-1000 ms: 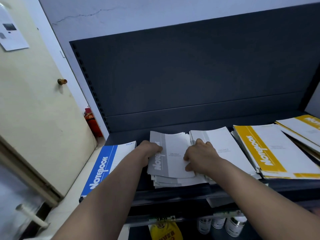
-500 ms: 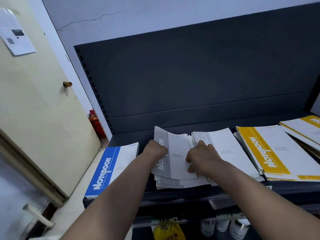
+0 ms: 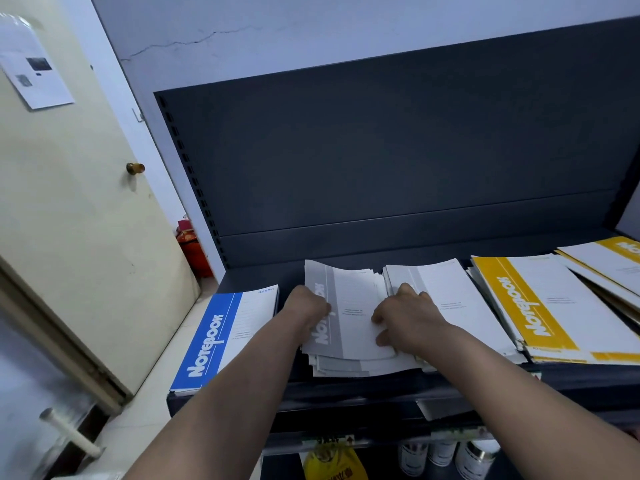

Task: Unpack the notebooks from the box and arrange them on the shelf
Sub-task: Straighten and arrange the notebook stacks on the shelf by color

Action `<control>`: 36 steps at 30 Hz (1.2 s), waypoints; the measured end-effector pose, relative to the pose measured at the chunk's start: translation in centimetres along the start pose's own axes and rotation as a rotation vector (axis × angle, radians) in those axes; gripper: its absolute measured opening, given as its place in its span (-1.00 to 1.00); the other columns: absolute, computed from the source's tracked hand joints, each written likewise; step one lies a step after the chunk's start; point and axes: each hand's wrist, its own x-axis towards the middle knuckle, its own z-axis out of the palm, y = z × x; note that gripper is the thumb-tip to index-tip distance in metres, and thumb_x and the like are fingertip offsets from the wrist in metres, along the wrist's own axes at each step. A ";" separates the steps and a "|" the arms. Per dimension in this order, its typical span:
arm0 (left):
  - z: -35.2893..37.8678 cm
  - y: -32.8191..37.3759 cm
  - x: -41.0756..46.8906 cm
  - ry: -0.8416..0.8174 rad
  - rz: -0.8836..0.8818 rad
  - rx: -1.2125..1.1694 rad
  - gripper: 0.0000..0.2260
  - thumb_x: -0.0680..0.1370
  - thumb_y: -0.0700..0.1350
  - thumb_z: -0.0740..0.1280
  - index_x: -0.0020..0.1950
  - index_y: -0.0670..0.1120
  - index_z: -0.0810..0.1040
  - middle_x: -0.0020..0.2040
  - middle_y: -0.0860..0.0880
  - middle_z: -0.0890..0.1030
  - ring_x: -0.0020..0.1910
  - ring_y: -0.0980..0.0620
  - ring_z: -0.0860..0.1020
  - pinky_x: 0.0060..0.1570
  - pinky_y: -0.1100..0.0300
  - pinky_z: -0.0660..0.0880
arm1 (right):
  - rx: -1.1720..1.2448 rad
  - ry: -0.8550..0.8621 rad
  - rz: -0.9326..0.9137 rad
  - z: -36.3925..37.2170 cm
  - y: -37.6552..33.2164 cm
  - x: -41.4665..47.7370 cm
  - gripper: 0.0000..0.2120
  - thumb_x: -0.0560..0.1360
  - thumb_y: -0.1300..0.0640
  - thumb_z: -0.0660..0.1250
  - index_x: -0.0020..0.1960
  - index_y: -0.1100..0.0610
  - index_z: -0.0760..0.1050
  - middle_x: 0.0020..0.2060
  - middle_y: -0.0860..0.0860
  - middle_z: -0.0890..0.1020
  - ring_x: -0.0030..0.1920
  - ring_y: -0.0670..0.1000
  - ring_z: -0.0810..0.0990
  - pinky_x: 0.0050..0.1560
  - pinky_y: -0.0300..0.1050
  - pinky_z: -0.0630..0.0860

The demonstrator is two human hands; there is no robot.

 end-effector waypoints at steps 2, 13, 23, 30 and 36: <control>-0.2 -0.6 0.1 0.019 0.022 -0.031 -0.88 0.51 -0.31 0.33 -0.18 -0.16 0.43 -0.22 -0.12 0.52 -0.32 -0.01 0.49 -0.28 0.17 0.46 | 0.057 0.002 0.010 0.3 0.1 0.3 -0.58 0.44 -0.05 0.39 0.29 -0.04 0.50 0.16 0.07 0.44 0.25 0.10 0.32 0.21 -0.09 0.26; -5.6 -1.0 -2.6 0.060 0.335 -0.263 -0.73 0.52 -0.32 0.34 0.16 -0.08 0.44 0.03 -0.13 0.62 0.01 -0.14 0.62 -0.05 -0.04 0.60 | 0.856 0.277 -0.063 0.7 -1.9 1.6 -0.17 0.49 0.21 0.36 0.46 -0.21 -0.11 0.36 -0.06 0.32 0.35 -0.01 0.35 0.31 -0.05 0.33; -5.1 -1.4 -4.1 0.035 0.616 -0.340 -0.65 0.57 -0.29 0.31 0.29 -0.05 0.32 0.08 -0.09 0.59 0.08 -0.06 0.60 0.05 -0.01 0.61 | 0.956 0.569 -0.043 0.2 -3.5 1.1 -0.24 0.52 0.38 0.17 0.53 -0.01 -0.17 0.39 -0.01 0.36 0.30 0.06 0.43 0.11 -0.16 0.35; -3.5 -3.4 -4.0 0.038 0.623 -0.364 -0.37 0.57 -0.27 0.32 0.49 0.17 0.12 0.24 0.14 0.49 0.19 0.22 0.50 0.24 -0.01 0.50 | 0.918 0.532 -0.076 2.4 -3.3 0.2 -0.17 0.56 0.34 0.15 0.52 -0.09 -0.35 0.51 -0.04 0.12 0.45 0.03 0.24 0.28 -0.22 0.24; -2.2 -3.6 -4.5 0.072 0.698 -0.325 -0.10 0.53 -0.35 0.33 0.53 0.31 -0.15 0.53 0.23 0.13 0.50 0.20 0.16 0.47 0.02 0.24 | 0.820 0.544 -0.138 3.0 -4.0 0.1 -0.10 0.59 0.32 0.15 0.33 -0.15 -0.58 0.51 0.00 -0.04 0.50 -0.05 0.03 0.36 -0.28 0.09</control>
